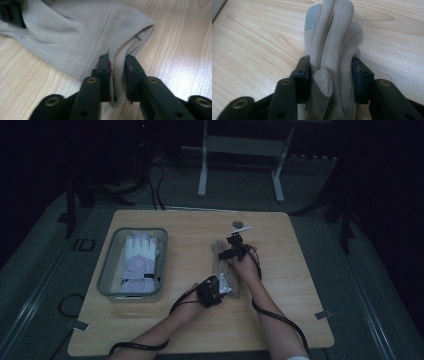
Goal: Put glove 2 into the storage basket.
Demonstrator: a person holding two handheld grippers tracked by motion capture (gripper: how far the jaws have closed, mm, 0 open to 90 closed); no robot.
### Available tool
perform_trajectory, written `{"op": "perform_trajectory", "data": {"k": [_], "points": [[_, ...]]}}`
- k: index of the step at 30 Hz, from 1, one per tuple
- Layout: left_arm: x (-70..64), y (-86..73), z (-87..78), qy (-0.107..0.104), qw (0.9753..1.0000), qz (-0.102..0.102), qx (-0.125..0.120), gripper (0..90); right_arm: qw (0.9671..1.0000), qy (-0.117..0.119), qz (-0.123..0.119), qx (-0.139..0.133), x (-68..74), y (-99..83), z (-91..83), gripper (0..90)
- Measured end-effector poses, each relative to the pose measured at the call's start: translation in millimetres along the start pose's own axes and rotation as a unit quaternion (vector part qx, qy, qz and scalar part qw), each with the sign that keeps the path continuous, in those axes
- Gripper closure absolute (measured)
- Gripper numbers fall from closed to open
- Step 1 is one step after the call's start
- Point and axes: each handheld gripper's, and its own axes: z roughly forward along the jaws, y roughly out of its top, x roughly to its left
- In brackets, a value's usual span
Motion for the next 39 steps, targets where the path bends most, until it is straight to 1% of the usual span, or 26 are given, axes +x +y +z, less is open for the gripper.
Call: {"op": "perform_trajectory", "data": {"k": [2, 4, 5, 8, 9, 10, 12, 13, 15, 17, 18, 21, 24, 27, 28, 29, 30, 31, 33, 34, 35, 39], "points": [[-0.6, 0.5, -1.1, 0.002, 1.0000, 0.002, 0.000, 79.4, 1.0000, 0.002, 0.001, 0.000, 1.9, 0.4, -2.0, 59.6], [0.9, -0.2, -5.1, -0.001, 1.0000, -0.005, 0.000, 79.8, 0.9999, 0.009, 0.007, -0.003, 1.1, 0.4, -4.8, 60.4], [0.9, -0.2, -5.1, -0.001, 1.0000, -0.005, 0.000, 80.0, 0.9998, 0.014, 0.010, -0.007, 0.8, 0.4, -6.5, 60.7], [4.6, -0.9, -14.4, -0.002, 0.9999, -0.012, -0.002, 80.4, 0.9995, 0.026, 0.010, -0.016, 2.3, 2.5, -13.1, 60.8], [4.6, -0.9, -14.4, -0.002, 0.9999, -0.012, -0.002, 80.4, 0.9995, 0.026, 0.010, -0.016, 2.3, 2.5, -13.1, 60.8], [6.4, -0.6, -20.4, -0.002, 0.9998, -0.020, -0.006, 80.5, 0.9993, 0.030, 0.006, -0.020, 6.2, 5.6, -18.8, 60.7], [8.6, 0.3, -27.4, -0.001, 0.9997, -0.022, -0.009, 80.5, 0.9992, 0.030, 0.000, -0.025, 9.6, 8.1, -22.9, 60.7], [9.6, 0.7, -31.2, -0.001, 0.9997, -0.024, -0.011, 80.5, 0.9991, 0.033, 0.002, -0.027, 11.6, 9.5, -25.2, 60.7], [11.7, 1.4, -39.6, 0.002, 0.9997, -0.020, -0.011, 80.5, 0.9988, 0.036, -0.003, -0.035, 16.8, 11.8, -30.2, 60.7], [12.3, 1.3, -42.1, 0.003, 0.9997, -0.022, -0.012, 80.6, 0.9984, 0.040, -0.006, -0.040, 21.9, 14.6, -35.1, 60.7], [14.2, 1.2, -48.9, 0.009, 0.9997, -0.019, -0.009, 80.6, 0.9983, 0.039, -0.010, -0.042, 25.4, 16.7, -37.8, 60.7], [18.3, -0.2, -59.8, 0.013, 0.9997, -0.019, -0.010, 80.6, 0.9977, 0.048, -0.011, -0.047, 31.6, 21.2, -42.1, 60.7], [22.0, -2.9, -69.4, 0.016, 0.9996, -0.021, -0.011, 80.6, 0.9969, 0.056, -0.014, -0.053, 41.0, 26.4, -46.4, 60.7], [25.7, -5.8, -77.6, 0.021, 0.9995, -0.024, -0.009, 80.6, 0.9963, 0.059, -0.023, -0.058, 49.4, 30.9, -49.3, 60.7], [25.7, -5.8, -77.6, 0.021, 0.9995, -0.024, -0.009, 80.6, 0.9961, 0.061, -0.024, -0.059, 52.5, 32.8, -50.2, 60.6], [27.5, -7.4, -83.0, 0.027, 0.9993, -0.025, -0.010, 80.6, 0.9960, 0.060, -0.027, -0.061, 56.2, 35.0, -51.1, 60.6], [27.5, -7.4, -83.0, 0.027, 0.9993, -0.025, -0.010, 80.6, 0.9960, 0.060, -0.026, -0.060, 58.5, 36.4, -51.7, 60.6], [29.6, -9.1, -89.3, 0.031, 0.9991, -0.026, -0.010, 80.6, 0.9957, 0.063, -0.029, -0.062, 62.0, 38.7, -52.5, 60.6], [31.4, -10.8, -95.2, 0.035, 0.9990, -0.026, -0.009, 80.6, 0.9954, 0.063, -0.034, -0.063, 67.6, 41.8, -54.0, 60.6], [31.4, -10.8, -95.2, 0.035, 0.9990, -0.026, -0.009, 80.6, 0.9951, 0.066, -0.036, -0.064, 71.2, 44.3, -55.2, 60.6], [32.3, -11.8, -98.0, 0.038, 0.9989, -0.027, -0.010, 80.6, 0.9951, 0.066, -0.036, -0.064, 71.2, 44.3, -55.2, 60.6], [38.4, -16.0, -111.7, 0.048, 0.9983, -0.031, -0.008, 80.6, 0.9939, 0.071, -0.049, -0.069, 86.7, 53.8, -59.4, 60.6]]}}
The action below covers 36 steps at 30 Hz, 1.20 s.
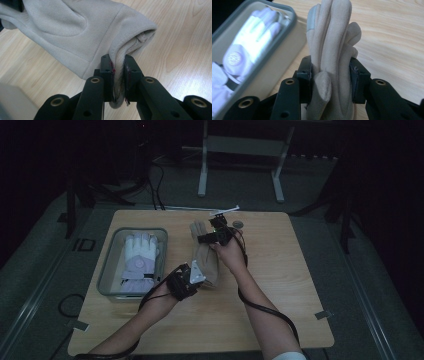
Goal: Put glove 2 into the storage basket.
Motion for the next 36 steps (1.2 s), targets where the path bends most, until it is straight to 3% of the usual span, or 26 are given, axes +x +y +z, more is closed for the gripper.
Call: {"op": "perform_trajectory", "data": {"k": [9, 18, 36], "points": [[13.5, -11.1, -21.8, 0.019, 0.9997, -0.012, 0.003, 80.6, 0.9998, 0.009, -0.020, 0.002, 27.1, 20.2, 6.1, 60.5], [25.4, -31.2, -42.1, 0.035, 0.9990, -0.025, 0.012, 80.6, 0.9990, 0.026, -0.037, 0.004, 57.9, 34.5, 24.0, 60.4], [51.5, -78.4, -80.3, 0.074, 0.9949, -0.060, 0.033, 80.6, 0.9964, 0.048, -0.069, 0.013, 118.9, 57.8, 58.1, 60.3]]}}
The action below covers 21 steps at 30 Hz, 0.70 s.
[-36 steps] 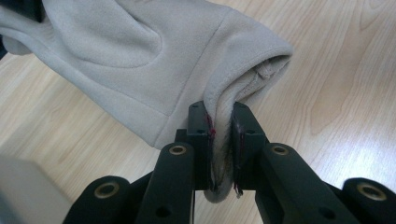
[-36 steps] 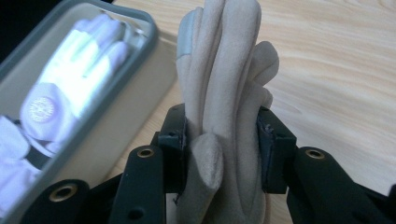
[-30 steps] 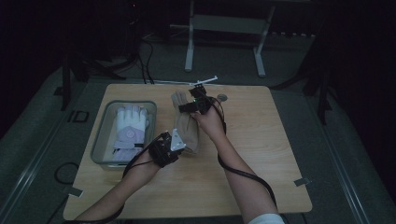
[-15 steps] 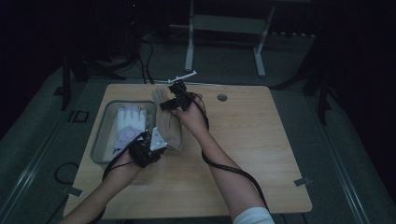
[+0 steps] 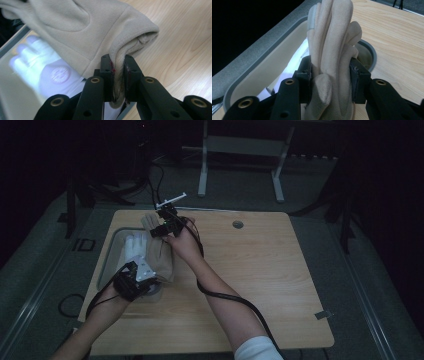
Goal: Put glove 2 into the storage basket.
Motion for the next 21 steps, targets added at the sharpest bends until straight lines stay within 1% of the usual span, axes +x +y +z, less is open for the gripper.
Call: {"op": "perform_trajectory", "data": {"k": [1, 2, 6, 11, 12, 14, 15, 16, 19, 21], "points": [[2.3, -3.5, -1.7, 0.001, 1.0000, -0.004, 0.002, 80.6, 1.0000, 0.005, 0.001, 0.000, 2.4, 0.9, 2.9, 60.2], [3.9, -6.8, -3.0, 0.004, 1.0000, -0.005, 0.003, 80.6, 1.0000, 0.007, 0.000, 0.003, 4.6, 1.9, 5.6, 60.2], [9.4, -17.6, -6.5, 0.007, 0.9998, -0.015, 0.009, 80.6, 0.9999, 0.014, -0.004, 0.008, 14.7, 5.7, 16.9, 60.2], [14.7, -27.0, -6.0, 0.012, 0.9995, -0.021, 0.018, 80.6, 0.9996, 0.019, -0.017, 0.012, 26.0, 9.7, 31.8, 60.2], [16.0, -28.7, -5.2, 0.012, 0.9995, -0.023, 0.019, 80.6, 0.9996, 0.018, -0.018, 0.014, 27.0, 10.2, 34.9, 60.1], [18.7, -32.2, -2.0, 0.007, 0.9992, -0.031, 0.023, 80.6, 0.9995, 0.020, -0.016, 0.018, 27.9, 10.4, 40.6, 60.0], [19.3, -33.8, -0.1, 0.003, 0.9992, -0.030, 0.027, 80.6, 0.9995, 0.018, -0.017, 0.019, 27.9, 9.4, 43.7, 60.0], [19.0, -35.4, 2.4, 0.000, 0.9990, -0.033, 0.029, 80.6, 0.9994, 0.014, -0.018, 0.026, 28.0, 8.1, 47.2, 60.0], [18.4, -39.0, 10.1, -0.006, 0.9986, -0.036, 0.038, 80.5, 0.9989, 0.013, -0.019, 0.042, 23.9, 3.5, 58.3, 58.5], [18.3, -40.7, 14.9, -0.014, 0.9981, -0.039, 0.045, 80.5, 0.9983, 0.008, -0.027, 0.052, 21.3, -0.1, 65.6, 56.0]]}}
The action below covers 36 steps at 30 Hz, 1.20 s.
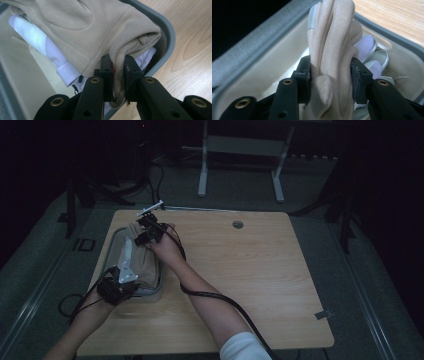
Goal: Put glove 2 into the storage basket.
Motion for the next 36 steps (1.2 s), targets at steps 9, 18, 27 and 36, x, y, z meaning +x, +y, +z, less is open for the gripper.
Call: {"op": "perform_trajectory", "data": {"k": [9, 18, 27, 36], "points": [[2.3, 0.6, 2.5, -0.017, 0.9998, -0.010, -0.001, 79.1, 0.9999, 0.013, 0.007, 0.005, -15.9, -6.3, 2.9, 35.5], [2.8, 6.8, -21.3, -0.032, 0.9972, -0.048, -0.049, 37.3, 0.9994, 0.002, -0.033, -0.013, -21.6, -9.5, -23.0, 19.0], [-13.2, 24.0, -19.4, -0.081, 0.9930, -0.043, -0.075, 14.2, 0.9984, 0.002, -0.052, -0.025, -28.1, -24.7, -48.1, 18.2], [-28.8, 45.1, -5.2, -0.097, 0.9901, -0.039, -0.093, 14.2, 0.9978, -0.001, -0.059, -0.031, -41.4, -42.8, -72.9, 18.2]]}}
